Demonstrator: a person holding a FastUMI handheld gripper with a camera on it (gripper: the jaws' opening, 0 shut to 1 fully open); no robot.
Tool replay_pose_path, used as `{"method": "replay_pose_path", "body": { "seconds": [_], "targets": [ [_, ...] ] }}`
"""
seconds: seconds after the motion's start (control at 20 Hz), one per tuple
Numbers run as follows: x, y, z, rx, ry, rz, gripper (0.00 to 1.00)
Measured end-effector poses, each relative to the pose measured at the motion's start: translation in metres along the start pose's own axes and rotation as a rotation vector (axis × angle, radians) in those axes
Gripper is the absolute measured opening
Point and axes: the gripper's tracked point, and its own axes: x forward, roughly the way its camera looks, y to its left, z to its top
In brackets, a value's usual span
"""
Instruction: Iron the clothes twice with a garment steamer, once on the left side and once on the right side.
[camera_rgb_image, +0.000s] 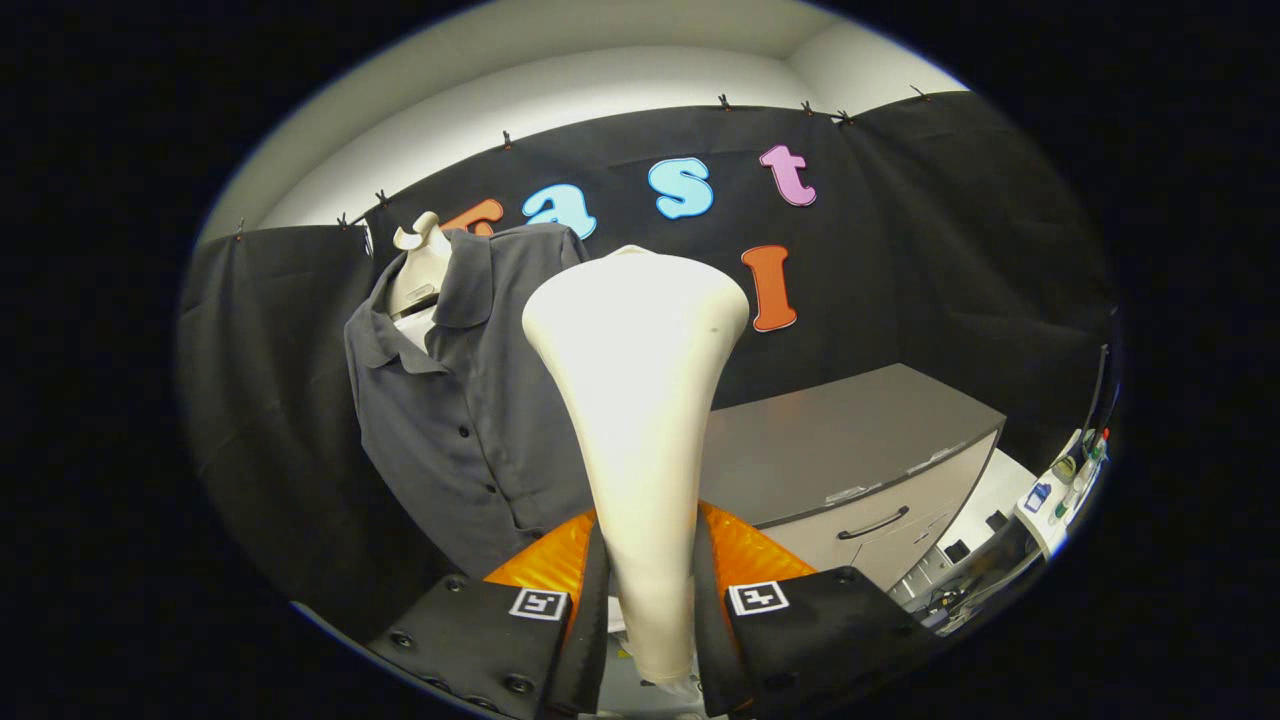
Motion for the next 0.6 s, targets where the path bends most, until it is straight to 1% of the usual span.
{"method": "replay_pose_path", "body": {
  "seconds": [0.3, 0.6],
  "targets": [
    [0.001, 0.001, -0.003, 0.005, 0.004, -0.011, 0.45],
    [-0.005, -0.008, -0.011, 0.019, 0.009, -0.027, 0.45]
  ]
}}
